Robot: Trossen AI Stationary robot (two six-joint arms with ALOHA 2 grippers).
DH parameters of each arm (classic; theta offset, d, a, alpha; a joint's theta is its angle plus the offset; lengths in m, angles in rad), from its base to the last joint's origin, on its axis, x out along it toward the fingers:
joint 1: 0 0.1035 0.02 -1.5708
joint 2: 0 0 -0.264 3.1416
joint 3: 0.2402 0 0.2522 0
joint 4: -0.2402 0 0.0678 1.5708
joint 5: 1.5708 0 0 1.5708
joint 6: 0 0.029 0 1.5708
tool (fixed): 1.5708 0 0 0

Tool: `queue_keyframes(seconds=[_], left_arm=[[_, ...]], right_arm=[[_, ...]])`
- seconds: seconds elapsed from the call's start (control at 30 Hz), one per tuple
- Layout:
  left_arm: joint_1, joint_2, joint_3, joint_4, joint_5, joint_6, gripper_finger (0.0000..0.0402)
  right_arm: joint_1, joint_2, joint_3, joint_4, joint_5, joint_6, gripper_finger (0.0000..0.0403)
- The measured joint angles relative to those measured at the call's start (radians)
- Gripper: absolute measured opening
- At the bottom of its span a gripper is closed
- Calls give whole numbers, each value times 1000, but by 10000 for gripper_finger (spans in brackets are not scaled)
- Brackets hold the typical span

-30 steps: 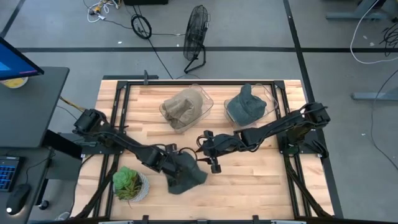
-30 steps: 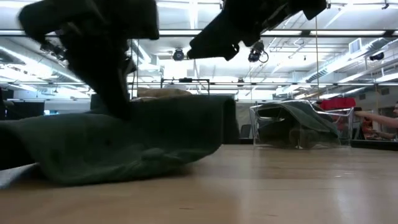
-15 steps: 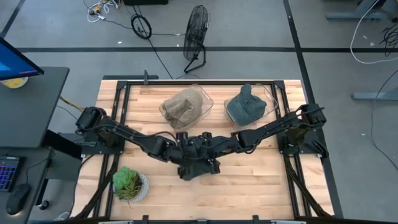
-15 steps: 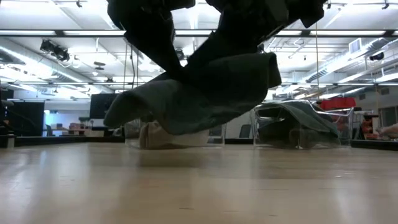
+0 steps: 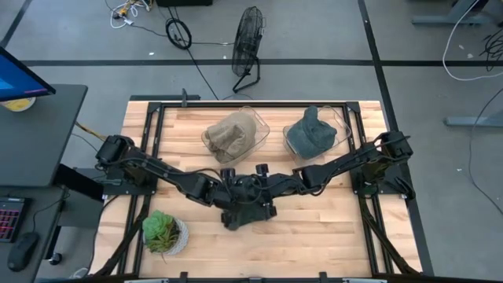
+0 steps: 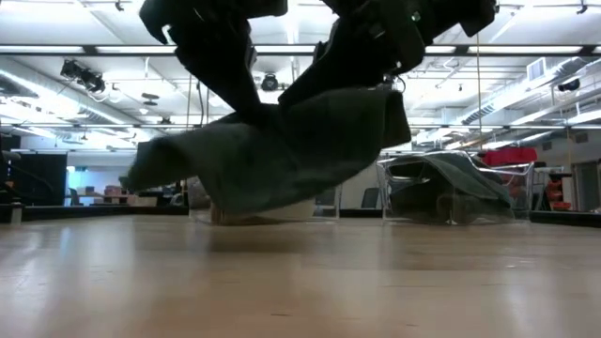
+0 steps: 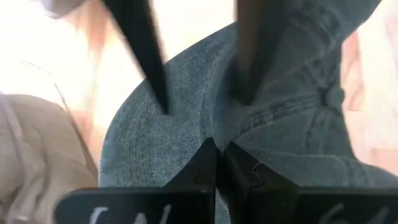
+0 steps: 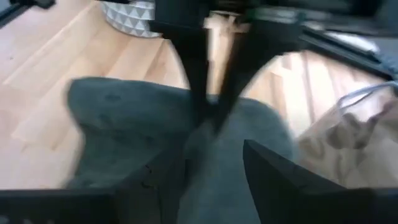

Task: Pick & Place hat
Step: Put the black cap into the right transparent bin

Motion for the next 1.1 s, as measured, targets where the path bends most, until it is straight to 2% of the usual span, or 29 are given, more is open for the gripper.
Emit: queue_keyframes(seconds=[0.13, 0.37, 0.6, 0.73, 0.9, 0.97, 1.1], left_arm=[[0, 0, 0, 2, 9, -1, 10], [1, 0, 0, 26, -63, 47, 11], [1, 0, -1, 91, -70, 85, 15], [10, 0, -1, 87, -68, 85, 15], [27, 0, -1, 87, -65, 78, 23], [31, 0, -1, 89, -65, 77, 34], [37, 0, -1, 89, -67, 77, 66]], right_arm=[[-3, 0, 0, -15, 56, 8, 167], [-28, 0, 0, -76, -29, 198, 167], [-36, -3, 2, -140, 44, 194, 162], [-35, -3, 2, -148, 50, 187, 121], [-37, -3, 2, -154, 58, 185, 23], [-36, -3, 2, -157, 58, 182, 14], [-36, 0, 0, -181, 56, 244, 35]])
